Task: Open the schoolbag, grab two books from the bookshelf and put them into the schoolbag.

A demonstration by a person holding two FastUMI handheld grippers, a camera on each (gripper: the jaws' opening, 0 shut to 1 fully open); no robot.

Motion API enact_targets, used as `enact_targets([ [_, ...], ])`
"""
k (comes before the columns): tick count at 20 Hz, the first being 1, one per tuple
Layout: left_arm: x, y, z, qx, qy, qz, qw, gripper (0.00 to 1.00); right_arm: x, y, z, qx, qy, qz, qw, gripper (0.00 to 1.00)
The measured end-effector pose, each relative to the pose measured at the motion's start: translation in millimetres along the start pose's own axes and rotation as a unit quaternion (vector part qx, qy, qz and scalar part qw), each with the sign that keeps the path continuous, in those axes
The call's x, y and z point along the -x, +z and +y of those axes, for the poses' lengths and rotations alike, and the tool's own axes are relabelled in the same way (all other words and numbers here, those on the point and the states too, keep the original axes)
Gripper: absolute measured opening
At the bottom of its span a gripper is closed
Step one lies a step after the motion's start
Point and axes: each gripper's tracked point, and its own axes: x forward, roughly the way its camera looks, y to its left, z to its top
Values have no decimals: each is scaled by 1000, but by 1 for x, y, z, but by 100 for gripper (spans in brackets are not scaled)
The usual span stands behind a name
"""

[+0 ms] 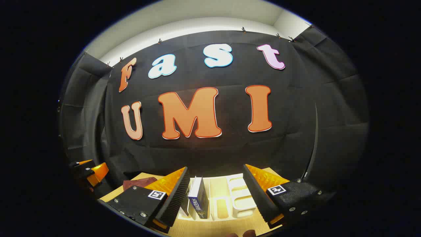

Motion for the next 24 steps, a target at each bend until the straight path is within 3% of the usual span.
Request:
enact_targets([
  [3,-6,6,-4,1,-4,0,1000,95,-3,12,-5,15,-16,-22,1000,96],
  [6,-10,6,-14,-5,-25,-13,1000,95,3,17,4,21,-8,-39,999,96],
  [10,-13,1,-16,-2,-28,-7,1000,95,6,6,17,12,17,-11,1000,96],
  [15,-12,-7,-14,-1,-26,10,1000,95,11,-3,17,56,9,1,998,96],
  [17,-8,-3,-7,-1,-16,5,1000,95,12,-5,28,46,25,6,999,96],
  [24,3,2,6,-9,-12,-1,1000,94,10,-10,22,24,15,19,999,96],
])
